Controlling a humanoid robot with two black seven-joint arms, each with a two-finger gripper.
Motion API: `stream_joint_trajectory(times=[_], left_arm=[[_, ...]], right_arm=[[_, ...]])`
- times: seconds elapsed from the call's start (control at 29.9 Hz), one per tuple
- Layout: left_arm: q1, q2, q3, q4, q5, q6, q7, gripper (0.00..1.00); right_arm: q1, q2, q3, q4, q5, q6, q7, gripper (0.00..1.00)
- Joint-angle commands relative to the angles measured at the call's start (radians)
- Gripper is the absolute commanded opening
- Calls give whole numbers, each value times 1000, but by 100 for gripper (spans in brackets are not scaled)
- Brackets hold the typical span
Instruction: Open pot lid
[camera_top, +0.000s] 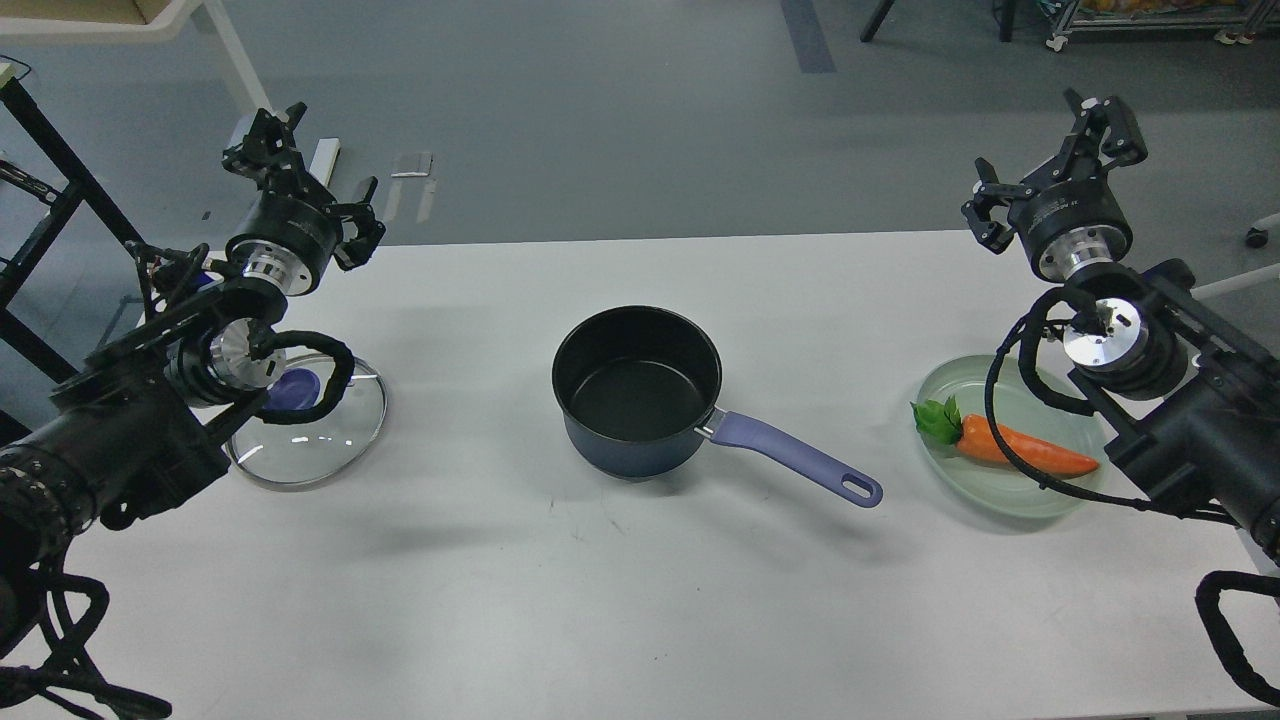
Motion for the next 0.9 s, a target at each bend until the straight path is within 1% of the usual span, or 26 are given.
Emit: stream_joint_trajectory(times=[0.0,0.13,0.3,0.87], left_arm=[[3,2,-2,-2,0,14,-4,99],[3,1,1,-7,3,14,2,99],[8,-4,4,-8,3,19,2,99],[17,-7,15,-11,8,22,8,99]], right_arm=[[-34,22,27,-5,74,31,0,99],[-60,43,21,6,75,48,2,99],[-63,43,20,-3,73,44,3,100],[-34,31,12,50,70,47,3,100]])
